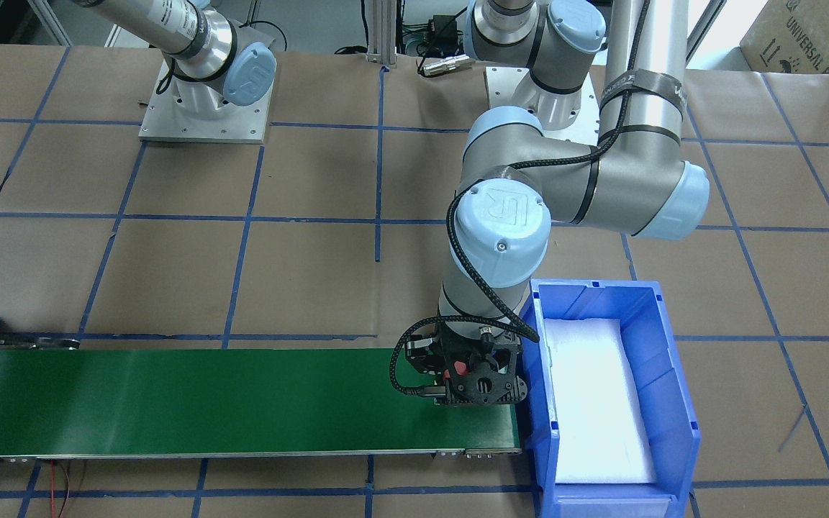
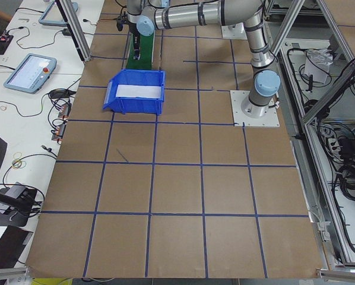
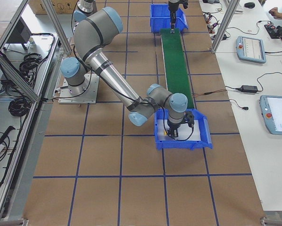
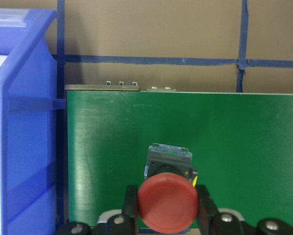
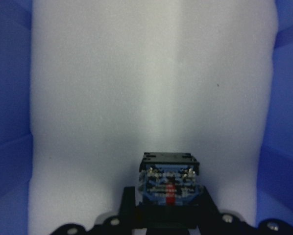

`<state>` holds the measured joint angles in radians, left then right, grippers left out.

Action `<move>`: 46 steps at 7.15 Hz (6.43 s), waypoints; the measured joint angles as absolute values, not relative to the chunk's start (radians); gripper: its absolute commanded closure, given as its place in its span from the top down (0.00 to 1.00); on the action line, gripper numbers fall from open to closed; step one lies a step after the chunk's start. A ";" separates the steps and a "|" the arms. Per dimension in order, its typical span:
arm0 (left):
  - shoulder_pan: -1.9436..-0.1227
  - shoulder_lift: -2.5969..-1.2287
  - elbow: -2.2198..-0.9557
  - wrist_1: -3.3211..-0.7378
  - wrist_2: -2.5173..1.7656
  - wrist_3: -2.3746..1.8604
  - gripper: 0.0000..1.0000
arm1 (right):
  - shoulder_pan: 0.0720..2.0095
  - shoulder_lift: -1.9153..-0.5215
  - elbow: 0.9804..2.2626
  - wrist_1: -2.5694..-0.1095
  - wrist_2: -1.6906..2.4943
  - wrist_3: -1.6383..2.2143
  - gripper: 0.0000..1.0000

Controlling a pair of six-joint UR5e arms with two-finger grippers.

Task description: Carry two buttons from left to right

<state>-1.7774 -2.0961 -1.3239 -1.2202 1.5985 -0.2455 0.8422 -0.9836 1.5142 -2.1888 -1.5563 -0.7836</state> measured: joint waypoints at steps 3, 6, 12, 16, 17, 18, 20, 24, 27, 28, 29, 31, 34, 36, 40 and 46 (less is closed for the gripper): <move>-1.776 -2.103 -1.324 -1.224 1.604 -0.244 0.34 | 0.842 -0.985 1.514 -2.191 -1.560 -0.784 1.00; -1.777 -2.107 -1.329 -1.232 1.605 -0.244 0.34 | 0.843 -1.030 1.512 -2.158 -1.560 -0.785 1.00; -1.777 -2.106 -1.333 -1.260 1.606 -0.244 0.95 | 0.985 -1.320 1.607 -1.969 -1.564 -0.728 1.00; -1.776 -2.099 -1.334 -1.265 1.605 -0.253 1.00 | 1.244 -1.488 1.638 -1.806 -1.569 -0.338 1.00; -1.775 -2.078 -1.321 -1.287 1.605 -0.248 1.00 | 1.308 -1.521 1.625 -1.759 -1.570 -0.216 1.00; -1.770 -2.045 -1.301 -1.334 1.606 -0.238 1.00 | 1.369 -1.540 1.607 -1.712 -1.572 -0.131 1.00; -1.734 -1.951 -1.284 -1.433 1.604 -0.203 1.00 | 1.457 -1.555 1.575 -1.620 -1.575 -0.028 1.00; -1.574 -1.703 -1.458 -1.475 1.593 -0.154 1.00 | 1.483 -1.562 1.576 -1.556 -1.573 0.029 1.00; -1.563 -1.655 -1.496 -1.489 1.599 -0.160 1.00 | 1.485 -1.562 1.579 -1.550 -1.563 0.051 1.00; -1.560 -1.646 -1.501 -1.501 1.602 -0.159 1.00 | 1.486 -1.562 1.579 -1.551 -1.562 0.051 1.00; -1.555 -1.640 -1.505 -1.508 1.603 -0.156 1.00 | 1.486 -1.562 1.579 -1.550 -1.562 0.050 1.00; -1.540 -1.637 -1.511 -1.511 1.604 -0.149 1.00 | 1.486 -1.562 1.579 -1.549 -1.563 0.049 1.00; -1.519 -1.637 -1.513 -1.510 1.603 -0.125 1.00 | 1.485 -1.561 1.580 -1.549 -1.564 0.045 1.00; -1.517 -1.637 -1.513 -1.511 1.603 -0.122 1.00 | 1.484 -1.560 1.581 -1.550 -1.570 0.039 1.00; -1.516 -1.637 -1.513 -1.510 1.603 -0.120 1.00 | 1.478 -1.559 1.589 -1.561 -1.564 0.037 1.00; -1.516 -1.636 -1.514 -1.511 1.603 -0.118 1.00 | 1.471 -1.557 1.593 -1.584 -1.565 0.036 1.00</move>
